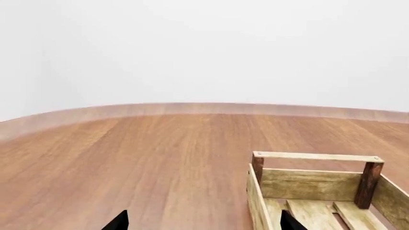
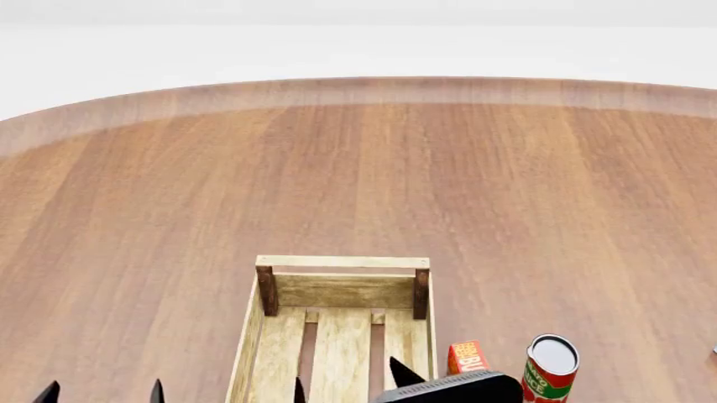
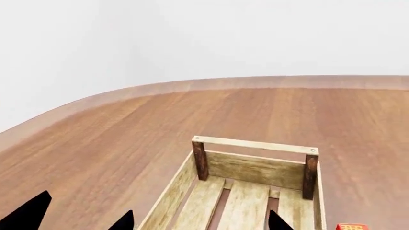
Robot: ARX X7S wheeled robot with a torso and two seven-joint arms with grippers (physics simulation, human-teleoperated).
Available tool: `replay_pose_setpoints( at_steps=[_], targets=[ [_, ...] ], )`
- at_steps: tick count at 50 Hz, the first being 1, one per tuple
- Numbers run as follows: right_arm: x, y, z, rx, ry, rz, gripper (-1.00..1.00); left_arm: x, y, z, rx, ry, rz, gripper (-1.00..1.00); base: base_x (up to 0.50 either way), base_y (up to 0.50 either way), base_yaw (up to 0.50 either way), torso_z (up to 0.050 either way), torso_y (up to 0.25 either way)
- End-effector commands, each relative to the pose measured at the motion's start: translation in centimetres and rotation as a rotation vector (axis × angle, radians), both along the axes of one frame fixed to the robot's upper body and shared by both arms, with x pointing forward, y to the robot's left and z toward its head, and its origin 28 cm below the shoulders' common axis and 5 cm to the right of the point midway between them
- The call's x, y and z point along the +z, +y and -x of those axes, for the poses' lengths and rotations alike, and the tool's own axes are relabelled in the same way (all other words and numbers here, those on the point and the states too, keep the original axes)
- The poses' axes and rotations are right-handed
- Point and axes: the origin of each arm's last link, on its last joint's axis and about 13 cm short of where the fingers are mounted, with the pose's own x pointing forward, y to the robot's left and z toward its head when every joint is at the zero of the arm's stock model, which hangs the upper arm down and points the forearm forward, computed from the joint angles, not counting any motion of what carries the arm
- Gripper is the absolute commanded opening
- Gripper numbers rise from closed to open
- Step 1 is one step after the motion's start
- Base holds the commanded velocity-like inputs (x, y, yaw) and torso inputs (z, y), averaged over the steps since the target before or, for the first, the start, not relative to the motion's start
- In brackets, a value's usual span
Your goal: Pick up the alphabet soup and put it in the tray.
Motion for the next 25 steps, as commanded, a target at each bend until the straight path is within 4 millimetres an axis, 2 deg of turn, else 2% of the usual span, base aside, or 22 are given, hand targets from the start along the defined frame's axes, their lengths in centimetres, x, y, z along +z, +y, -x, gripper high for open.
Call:
replay_pose_setpoints(
  at_steps=[1, 25],
  targets=[
    [1.0, -0.6, 0.6, -0.025, -0.042, -0.001, 1.00, 0.3, 0.0, 0.1, -0.001, -0.010, 0.002, 1.00, 0.00, 0.00, 0.00, 0.000, 0.000],
    [4.5, -0.9, 1.8, -0.041, -0.142, 0.017, 1.00, 2.5, -0.3, 0.7, -0.018, -0.054, 0.017, 1.00, 0.00, 0.00, 0.00, 0.000, 0.000]
  ],
)
